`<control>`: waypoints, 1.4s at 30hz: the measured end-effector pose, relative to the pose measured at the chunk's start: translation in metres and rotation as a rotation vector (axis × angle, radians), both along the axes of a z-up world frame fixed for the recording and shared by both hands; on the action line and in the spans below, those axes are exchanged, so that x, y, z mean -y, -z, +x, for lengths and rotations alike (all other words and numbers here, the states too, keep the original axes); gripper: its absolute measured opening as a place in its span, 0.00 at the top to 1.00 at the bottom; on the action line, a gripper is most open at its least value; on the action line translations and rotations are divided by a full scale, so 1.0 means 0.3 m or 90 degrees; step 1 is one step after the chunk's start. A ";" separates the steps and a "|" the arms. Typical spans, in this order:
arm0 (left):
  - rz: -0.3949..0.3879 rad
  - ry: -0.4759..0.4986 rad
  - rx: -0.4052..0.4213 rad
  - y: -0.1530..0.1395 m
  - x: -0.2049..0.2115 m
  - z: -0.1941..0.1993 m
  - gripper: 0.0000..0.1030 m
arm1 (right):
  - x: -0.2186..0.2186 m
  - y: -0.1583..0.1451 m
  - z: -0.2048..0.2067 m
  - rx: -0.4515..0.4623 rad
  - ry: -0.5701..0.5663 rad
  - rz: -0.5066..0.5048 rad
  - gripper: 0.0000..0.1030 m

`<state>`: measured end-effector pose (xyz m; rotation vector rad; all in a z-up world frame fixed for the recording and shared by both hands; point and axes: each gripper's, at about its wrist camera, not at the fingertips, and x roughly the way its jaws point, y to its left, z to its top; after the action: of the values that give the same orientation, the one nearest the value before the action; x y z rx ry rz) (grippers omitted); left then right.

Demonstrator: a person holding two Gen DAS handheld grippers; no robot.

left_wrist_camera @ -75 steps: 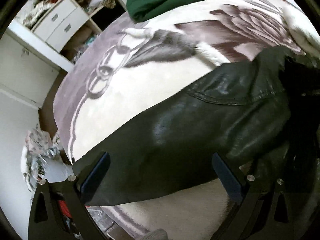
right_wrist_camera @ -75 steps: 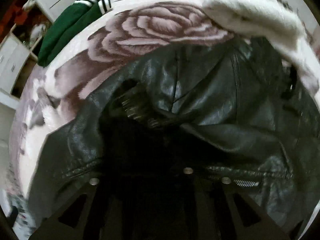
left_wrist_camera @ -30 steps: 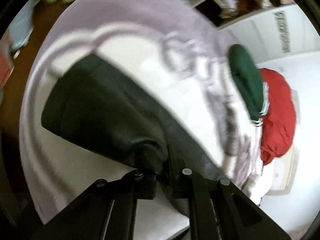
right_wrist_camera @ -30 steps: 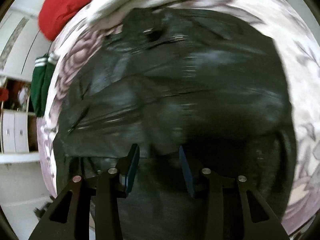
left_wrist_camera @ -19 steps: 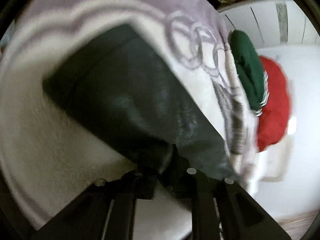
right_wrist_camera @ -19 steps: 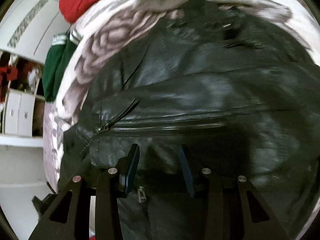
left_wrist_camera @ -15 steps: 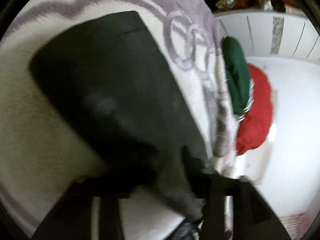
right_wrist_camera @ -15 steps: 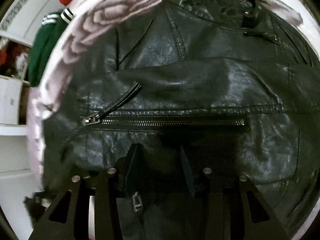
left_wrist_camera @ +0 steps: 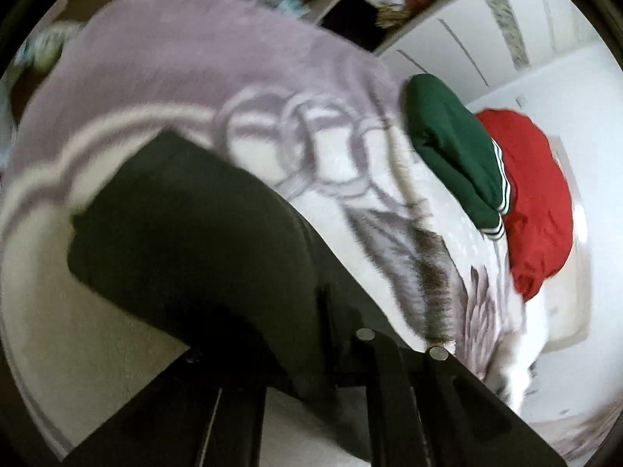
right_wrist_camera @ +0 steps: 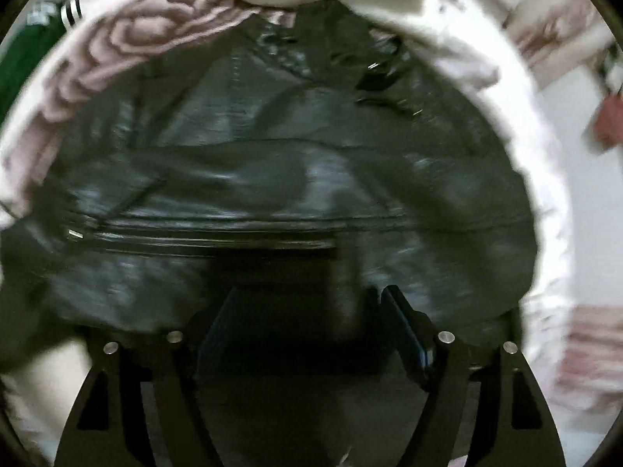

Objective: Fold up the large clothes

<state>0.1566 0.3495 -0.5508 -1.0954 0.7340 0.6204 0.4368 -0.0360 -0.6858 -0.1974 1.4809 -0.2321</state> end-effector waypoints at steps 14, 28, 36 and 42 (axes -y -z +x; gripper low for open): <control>0.351 0.330 -0.008 -0.416 0.523 0.355 0.96 | 0.205 0.004 -0.004 0.010 0.044 0.110 0.25; 0.333 0.786 0.028 -0.343 1.720 0.554 0.94 | 0.984 -0.054 -0.177 0.026 0.258 0.198 0.25; 0.336 0.894 -0.076 -0.158 1.925 0.510 0.25 | 1.280 -0.003 -0.307 0.013 0.365 0.298 0.25; 0.290 0.844 -0.096 -0.283 1.753 0.444 0.18 | 1.331 -0.041 -0.310 0.045 0.398 0.397 0.25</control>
<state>0.2898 -0.1765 -0.4659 -0.0028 1.1760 -0.2849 0.3437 -0.4352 -0.6734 0.7773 1.4418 -0.2593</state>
